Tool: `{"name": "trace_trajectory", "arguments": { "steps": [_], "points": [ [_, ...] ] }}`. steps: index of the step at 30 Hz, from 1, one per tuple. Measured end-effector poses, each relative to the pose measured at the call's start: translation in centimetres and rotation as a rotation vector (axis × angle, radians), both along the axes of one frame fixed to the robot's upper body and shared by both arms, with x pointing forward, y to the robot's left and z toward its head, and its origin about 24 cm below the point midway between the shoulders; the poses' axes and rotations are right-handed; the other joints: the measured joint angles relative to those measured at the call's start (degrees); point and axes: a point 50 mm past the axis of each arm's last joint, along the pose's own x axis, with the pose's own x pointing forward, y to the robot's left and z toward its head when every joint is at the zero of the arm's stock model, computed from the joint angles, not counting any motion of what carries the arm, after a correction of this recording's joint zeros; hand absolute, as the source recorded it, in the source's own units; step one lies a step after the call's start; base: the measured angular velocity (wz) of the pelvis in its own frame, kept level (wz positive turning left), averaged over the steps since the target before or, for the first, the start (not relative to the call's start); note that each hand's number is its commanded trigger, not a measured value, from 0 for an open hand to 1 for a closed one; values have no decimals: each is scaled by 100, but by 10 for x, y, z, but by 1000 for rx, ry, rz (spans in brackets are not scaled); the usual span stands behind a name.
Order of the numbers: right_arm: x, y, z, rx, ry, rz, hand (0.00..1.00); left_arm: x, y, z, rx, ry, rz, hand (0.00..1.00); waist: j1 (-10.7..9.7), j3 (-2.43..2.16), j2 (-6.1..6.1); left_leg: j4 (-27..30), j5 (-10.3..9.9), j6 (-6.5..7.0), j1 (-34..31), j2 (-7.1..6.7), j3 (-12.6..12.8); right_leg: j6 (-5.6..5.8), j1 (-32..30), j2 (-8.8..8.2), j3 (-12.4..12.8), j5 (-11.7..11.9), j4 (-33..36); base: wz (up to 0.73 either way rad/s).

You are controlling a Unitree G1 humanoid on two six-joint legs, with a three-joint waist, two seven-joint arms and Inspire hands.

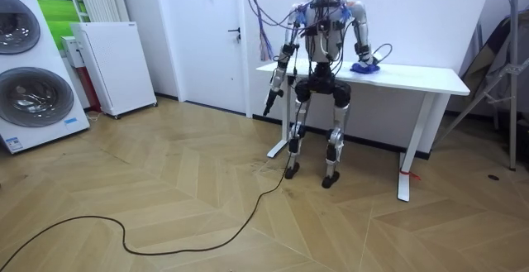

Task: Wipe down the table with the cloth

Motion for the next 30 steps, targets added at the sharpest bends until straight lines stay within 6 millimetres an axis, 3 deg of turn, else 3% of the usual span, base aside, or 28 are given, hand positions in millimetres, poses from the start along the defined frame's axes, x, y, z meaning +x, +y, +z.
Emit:
{"name": "trace_trajectory", "arguments": {
  "steps": [1,2,3,4,5,8,12,15,16,17,18,19,20,21,22,23,25,26,27,28,29,30],
  "points": [
    [-24,-17,-4,-11,7,-90,100,-8,2,2,7,17,13,0,-98,-72,-19,18,-35,61,10,-34,40,29,60,-40,40,-25,-2,18],
    [-47,-35,-4,-38,9,-168,100,-13,5,3,15,23,34,0,-117,-98,-18,19,-34,69,61,-57,142,39,100,-55,181,-33,-4,8],
    [-58,-43,-3,-53,14,-194,100,-16,6,4,20,27,40,0,-130,-121,-33,22,-29,81,68,-79,171,50,101,-73,228,-30,-4,0],
    [-74,-58,0,-75,24,-232,100,-16,10,6,30,33,24,0,-252,-157,-41,86,-37,105,27,-124,182,91,104,-133,217,-32,10,17],
    [-86,-70,3,-88,34,-269,100,-12,14,7,44,27,-11,0,-396,-164,-67,189,-59,143,-70,-156,185,121,83,-173,230,-32,17,20],
    [-100,-85,3,-102,64,-343,100,6,21,8,63,-41,-57,0,-452,-208,-96,221,-84,226,-114,-229,308,203,18,-263,262,19,19,-10],
    [-98,-83,-1,-121,100,-349,100,32,16,6,46,-103,-112,0,-406,-192,-165,454,-227,343,-119,-268,387,222,13,-330,266,89,133,-19],
    [-65,-72,-1,-176,112,-306,100,52,6,-1,29,-108,-182,0,-240,-133,-134,863,-487,397,-254,-190,606,218,-242,-381,65,85,580,-60],
    [-49,-65,1,-195,102,-286,100,61,0,-4,14,-110,-202,0,-63,-100,-64,1057,-647,452,-352,-180,648,165,-466,-432,-128,122,828,-113],
    [-30,-50,2,-189,79,-242,100,67,-4,-7,3,-109,-202,0,95,-61,2,1219,-744,496,-442,-123,671,59,-743,-494,-519,192,1179,-114],
    [-20,-39,2,-187,67,-206,100,68,-5,-7,1,-107,-199,0,118,-44,19,1275,-776,506,-483,-106,674,23,-863,-553,-759,226,1364,-87],
    [0,-16,2,-172,50,-135,100,69,-6,-9,1,-97,-185,0,130,-20,64,1412,-832,521,-588,-12,704,-14,-1137,-692,-1056,294,1874,-37],
    [12,7,2,-161,47,-54,100,75,-7,-9,5,-98,-202,0,217,-18,80,1432,-842,517,-616,75,793,29,-1341,-864,-1130,252,2614,-21],
    [18,18,4,-151,43,-14,100,79,-7,-10,3,-105,-208,0,328,-20,87,1422,-839,505,-616,100,837,30,-1395,-949,-1111,251,2874,-25],
    [37,37,9,-134,25,76,100,85,-9,-9,-5,-129,-212,0,599,0,124,1427,-840,465,-643,130,915,35,-1470,-1074,-1031,261,3066,-53],
    [62,58,19,-116,2,165,100,88,-9,-9,-6,-140,-218,0,782,65,202,1501,-856,424,-744,166,905,45,-1601,-1041,-943,267,2977,-52],
    [91,82,36,-108,-37,279,100,93,-10,-9,-11,-151,-216,0,891,125,311,1551,-821,374,-1036,209,734,117,-1758,-1002,-906,170,2851,19],
    [104,88,45,-109,-62,312,100,97,-9,-8,-13,-168,-209,0,887,138,313,1549,-735,342,-1214,193,652,192,-1819,-1105,-694,23,2535,67],
    [109,90,49,-107,-72,318,100,98,-9,-8,-13,-173,-205,0,892,136,313,1539,-698,317,-1281,174,584,219,-1798,-1168,-602,3,2269,74],
    [115,92,52,-93,-80,325,100,98,-6,-7,-9,-178,-199,0,904,130,284,1473,-612,190,-1371,175,433,230,-1724,-1299,-548,28,1682,75],
    [116,93,54,-71,-91,334,100,100,0,-4,4,-184,-183,0,881,90,154,1357,-534,56,-1395,194,251,221,-1581,-1332,-556,295,1107,76],
    [115,94,53,-60,-97,343,100,102,4,-2,15,-192,-179,0,852,87,75,1305,-513,-22,-1398,203,157,324,-1517,-1345,-553,489,928,82]
  ]
}}
